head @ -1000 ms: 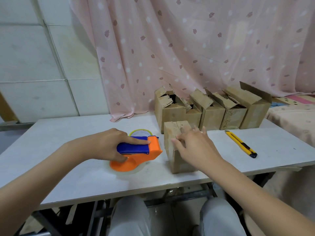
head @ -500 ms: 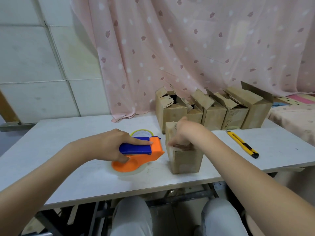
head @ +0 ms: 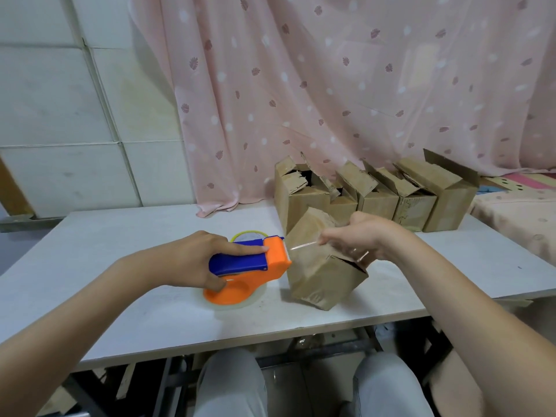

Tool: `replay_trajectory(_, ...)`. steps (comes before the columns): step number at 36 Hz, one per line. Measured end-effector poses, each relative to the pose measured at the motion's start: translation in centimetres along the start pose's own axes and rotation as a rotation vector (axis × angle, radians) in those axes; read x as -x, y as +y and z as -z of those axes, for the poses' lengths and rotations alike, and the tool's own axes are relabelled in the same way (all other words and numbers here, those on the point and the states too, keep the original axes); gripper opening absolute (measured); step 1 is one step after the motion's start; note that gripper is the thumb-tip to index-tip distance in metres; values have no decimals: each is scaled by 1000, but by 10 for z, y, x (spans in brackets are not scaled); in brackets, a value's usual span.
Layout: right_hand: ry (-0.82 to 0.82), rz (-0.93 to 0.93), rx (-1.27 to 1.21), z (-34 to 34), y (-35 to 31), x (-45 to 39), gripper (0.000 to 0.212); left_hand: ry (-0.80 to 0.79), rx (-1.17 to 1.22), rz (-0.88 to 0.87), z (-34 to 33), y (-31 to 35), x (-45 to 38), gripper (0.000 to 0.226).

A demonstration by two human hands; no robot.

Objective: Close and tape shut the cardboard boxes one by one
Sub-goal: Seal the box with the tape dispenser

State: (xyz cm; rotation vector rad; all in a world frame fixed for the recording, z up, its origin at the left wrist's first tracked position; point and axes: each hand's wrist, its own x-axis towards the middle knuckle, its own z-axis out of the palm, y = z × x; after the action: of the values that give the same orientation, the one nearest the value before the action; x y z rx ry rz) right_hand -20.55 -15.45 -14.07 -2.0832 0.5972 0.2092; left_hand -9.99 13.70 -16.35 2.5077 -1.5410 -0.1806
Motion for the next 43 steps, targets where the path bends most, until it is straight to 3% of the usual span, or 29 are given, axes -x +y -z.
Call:
replay_trajectory(2,-16,-2,-42,5,7,1,37,0,12,-3,-1,1,-1,86)
replay_trajectory(6,-47,-29,-207,13,30,-2,65,3,20,-18,-2,3,-3,87)
replay_trajectory(15,-132,-49,-448,4,64,-11,47,-3,11,-55,-1,6,-12,89)
replay_trajectory(21,-176,-48,-428,3,67,-13,31,-32,14,-48,1,13,-18,87)
replay_trajectory(26,-55,-9,-127,8,56,-6,45,-31,33,-59,-1,17,-22,88)
replay_trajectory(29,237,161,259,-8,48,6,53,-23,25,-63,-4,20,-27,88)
replay_trajectory(31,398,375,529,-30,47,17,60,-25,16,-53,-4,21,-31,87)
replay_trajectory(33,299,544,613,-47,53,25,57,-30,8,-54,-4,20,-31,87)
replay_trajectory(36,188,645,775,-55,60,31,56,-18,3,-57,-4,18,-29,86)
replay_trajectory(43,265,641,977,-60,76,15,83,-9,-14,-55,-4,16,-28,87)
